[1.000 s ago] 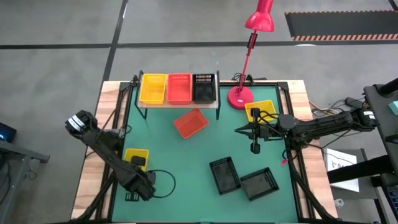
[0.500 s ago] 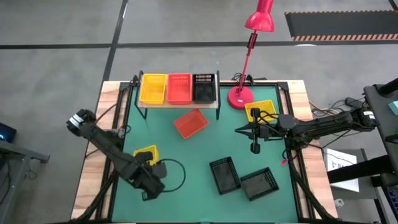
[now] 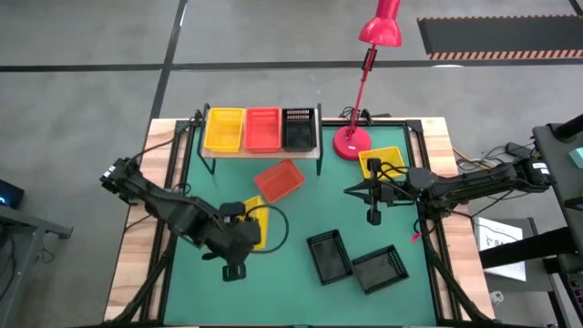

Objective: Stack baskets on shelf by color
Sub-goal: Stack the left yellow bin on top of the yellow bin on the shelf

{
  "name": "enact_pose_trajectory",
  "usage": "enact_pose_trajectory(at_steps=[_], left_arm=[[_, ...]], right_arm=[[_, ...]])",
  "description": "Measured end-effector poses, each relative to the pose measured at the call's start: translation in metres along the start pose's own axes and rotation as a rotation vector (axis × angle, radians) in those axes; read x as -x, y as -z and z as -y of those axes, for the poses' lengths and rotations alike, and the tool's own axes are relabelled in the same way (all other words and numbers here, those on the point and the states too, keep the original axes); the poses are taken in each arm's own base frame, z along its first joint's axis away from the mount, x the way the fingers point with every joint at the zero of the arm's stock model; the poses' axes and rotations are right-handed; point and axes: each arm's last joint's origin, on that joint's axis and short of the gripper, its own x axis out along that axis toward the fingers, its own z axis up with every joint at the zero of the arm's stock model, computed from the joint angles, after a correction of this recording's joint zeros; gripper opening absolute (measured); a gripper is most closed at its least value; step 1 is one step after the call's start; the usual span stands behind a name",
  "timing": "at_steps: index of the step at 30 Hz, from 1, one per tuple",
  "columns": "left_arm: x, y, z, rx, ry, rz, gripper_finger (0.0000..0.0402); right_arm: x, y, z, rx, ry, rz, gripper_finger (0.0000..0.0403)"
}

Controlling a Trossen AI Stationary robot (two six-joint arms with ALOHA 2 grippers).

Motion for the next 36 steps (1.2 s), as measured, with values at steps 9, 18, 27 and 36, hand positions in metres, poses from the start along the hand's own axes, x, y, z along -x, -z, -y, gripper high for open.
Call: enact_pose_trajectory(at_steps=[9, 18, 27, 36], left_arm=[[0.058, -0.027, -0.030, -0.256, -0.242, 0.188, 0.0000], [0.078, -0.037, -0.100, -0.367, -0.523, 0.058, 0.0000], [0.082, -0.045, -0.193, -0.174, -0.591, -0.079, 0.0000], [0.065, -0.030, -0.246, -0.140, -0.485, -0.234, 0.0000]], right_arm=[[0.000, 0.000, 0.000, 0.001, 0.001, 0.000, 0.0009], [0.000, 0.000, 0.000, 0.001, 0.000, 0.000, 0.0009], [0.000, 0.000, 0.000, 0.002, 0.001, 0.000, 0.0009], [0.000, 0.000, 0.000, -0.001, 0.001, 0.000, 0.0009]])
